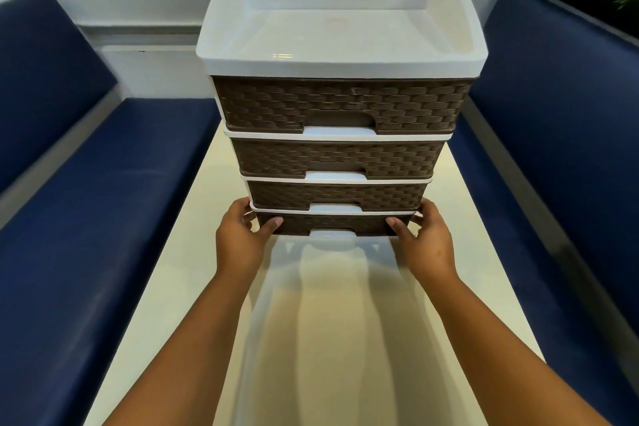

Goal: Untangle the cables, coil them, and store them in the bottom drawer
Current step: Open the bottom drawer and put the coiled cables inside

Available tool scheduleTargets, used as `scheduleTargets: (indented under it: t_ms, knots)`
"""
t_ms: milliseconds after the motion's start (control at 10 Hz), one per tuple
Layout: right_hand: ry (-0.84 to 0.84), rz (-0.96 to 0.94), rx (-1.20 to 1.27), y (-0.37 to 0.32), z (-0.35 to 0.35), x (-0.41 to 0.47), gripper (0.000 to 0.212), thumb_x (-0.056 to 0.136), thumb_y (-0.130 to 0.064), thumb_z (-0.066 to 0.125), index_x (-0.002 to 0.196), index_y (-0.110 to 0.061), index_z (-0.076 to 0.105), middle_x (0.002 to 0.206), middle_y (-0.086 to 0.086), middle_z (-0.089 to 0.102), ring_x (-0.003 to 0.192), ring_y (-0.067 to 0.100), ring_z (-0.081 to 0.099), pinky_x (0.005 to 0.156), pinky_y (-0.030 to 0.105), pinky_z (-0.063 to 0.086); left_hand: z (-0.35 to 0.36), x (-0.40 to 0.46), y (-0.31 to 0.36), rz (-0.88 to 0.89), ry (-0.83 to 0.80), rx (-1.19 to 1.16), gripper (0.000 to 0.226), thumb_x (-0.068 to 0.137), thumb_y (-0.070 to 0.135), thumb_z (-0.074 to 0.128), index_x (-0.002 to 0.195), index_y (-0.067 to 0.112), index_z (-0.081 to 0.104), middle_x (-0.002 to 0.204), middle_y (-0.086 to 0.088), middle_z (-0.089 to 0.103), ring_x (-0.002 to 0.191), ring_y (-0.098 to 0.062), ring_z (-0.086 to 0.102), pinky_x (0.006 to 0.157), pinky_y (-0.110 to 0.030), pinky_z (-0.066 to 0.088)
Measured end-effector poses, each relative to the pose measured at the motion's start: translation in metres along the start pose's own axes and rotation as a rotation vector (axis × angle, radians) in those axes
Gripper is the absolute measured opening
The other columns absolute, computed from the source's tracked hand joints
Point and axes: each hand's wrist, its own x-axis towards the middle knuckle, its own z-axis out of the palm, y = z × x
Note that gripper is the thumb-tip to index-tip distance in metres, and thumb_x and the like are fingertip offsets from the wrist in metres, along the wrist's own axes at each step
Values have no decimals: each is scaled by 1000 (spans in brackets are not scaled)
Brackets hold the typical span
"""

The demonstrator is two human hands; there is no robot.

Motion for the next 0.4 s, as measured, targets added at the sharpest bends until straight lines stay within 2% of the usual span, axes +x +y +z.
scheduleTargets:
  t_ms: [200, 300, 400]
  knots:
    - [6, -4, -7, -1, 0, -1, 50, 88, -32, 69, 133, -31, 45, 132, -6, 59, 118, 19, 57, 91, 33, 48, 1, -3, 4, 6, 22, 11, 52, 79, 25, 79, 125, 17, 55, 121, -1, 64, 102, -12, 56, 84, -26, 45]
    - [-20, -10, -15, -3, -2, -2, 52, 89, -31, 68, 135, -30, 43, 134, -5, 58, 121, 20, 56, 90, 31, 47, 0, -1, 2, 20, -13, 62, 57, 80, 28, 79, 129, 17, 52, 128, -4, 61, 116, -22, 57, 88, -30, 45]
    - [-16, 7, -20, -5, -8, -8, 68, 88, -31, 69, 145, -30, 32, 145, -2, 48, 131, 23, 49, 100, 38, 46, 1, -10, -1, 14, -64, 152, 73, 79, 35, 78, 141, 18, 42, 143, -6, 49, 131, -29, 47, 101, -39, 42]
